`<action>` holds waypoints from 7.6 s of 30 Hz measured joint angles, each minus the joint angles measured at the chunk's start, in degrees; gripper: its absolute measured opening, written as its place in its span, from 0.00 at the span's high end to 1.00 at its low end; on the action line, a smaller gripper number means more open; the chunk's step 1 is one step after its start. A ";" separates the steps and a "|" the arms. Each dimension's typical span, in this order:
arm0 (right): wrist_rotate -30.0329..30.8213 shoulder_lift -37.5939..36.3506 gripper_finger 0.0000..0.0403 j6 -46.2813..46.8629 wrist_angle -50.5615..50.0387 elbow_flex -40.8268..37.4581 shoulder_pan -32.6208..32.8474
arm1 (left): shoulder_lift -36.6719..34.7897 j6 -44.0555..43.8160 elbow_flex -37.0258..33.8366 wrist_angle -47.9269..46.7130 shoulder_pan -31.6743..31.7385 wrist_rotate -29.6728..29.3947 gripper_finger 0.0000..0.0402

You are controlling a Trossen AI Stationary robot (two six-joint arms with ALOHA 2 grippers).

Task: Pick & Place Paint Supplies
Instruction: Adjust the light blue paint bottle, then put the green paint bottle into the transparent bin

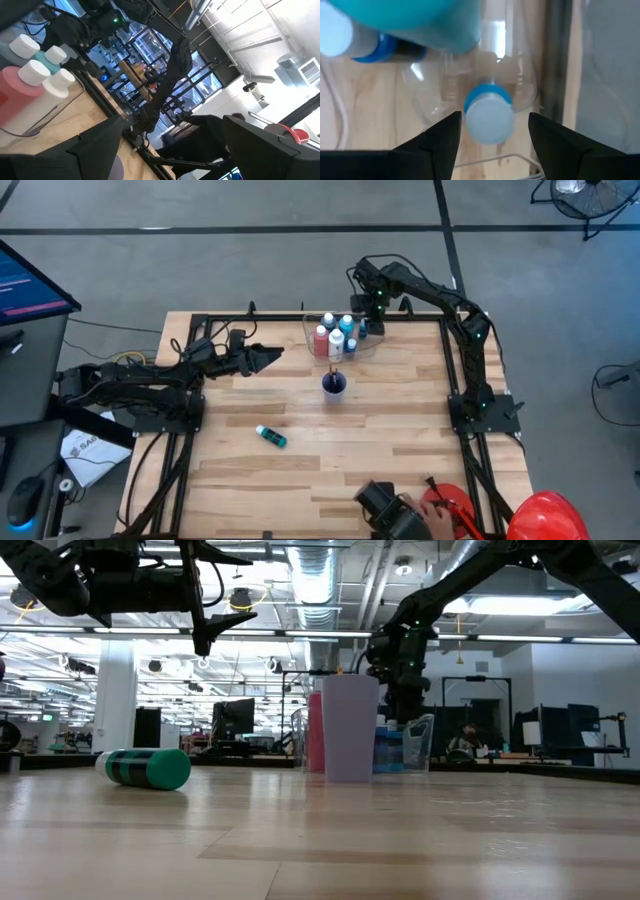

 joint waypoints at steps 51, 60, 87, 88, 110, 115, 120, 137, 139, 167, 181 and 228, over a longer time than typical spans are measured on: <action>3.14 0.04 0.66 -0.98 7.96 -0.07 2.57 | 0.02 0.00 0.00 -0.93 0.00 -0.99 0.17; 3.15 0.04 0.68 -0.98 8.42 -0.07 3.27 | 0.02 0.00 0.00 -1.11 0.00 -1.00 0.17; 3.13 0.04 0.66 -0.98 9.85 -0.04 3.91 | 0.02 0.00 0.00 -1.09 0.00 -1.00 0.17; 3.13 0.04 0.67 -0.98 9.95 -0.04 4.01 | 0.02 0.00 0.00 -1.09 0.00 -1.00 0.17; 3.13 0.04 0.66 -1.00 11.12 0.02 4.90 | 0.02 0.02 0.00 -1.09 -0.01 -0.98 0.17; 3.13 0.04 0.64 -1.00 11.12 0.02 4.90 | 0.02 0.03 0.00 -1.10 -0.01 -0.98 0.17; 3.13 0.04 0.57 -1.00 11.12 0.02 4.90 | 0.02 0.04 0.00 -1.11 -0.01 -0.98 0.17; 3.13 0.04 0.41 -0.98 10.77 0.02 4.90 | 0.02 0.04 0.00 -1.09 0.00 -0.98 0.17; 3.13 0.04 0.41 -0.98 10.75 0.02 4.90 | 0.02 0.04 0.00 -1.09 -0.01 -0.98 0.17; 10.72 -0.07 0.42 -1.00 5.86 12.03 3.52 | 0.02 0.20 0.00 -1.09 0.00 -0.99 0.17; 12.10 -0.09 0.42 16.81 4.89 25.89 6.69 | 0.02 1.36 0.00 -1.03 0.00 -0.98 0.17; 11.66 -4.00 0.56 52.10 -4.24 28.65 57.89 | 0.00 -9.78 0.98 -6.74 -45.48 -19.70 0.17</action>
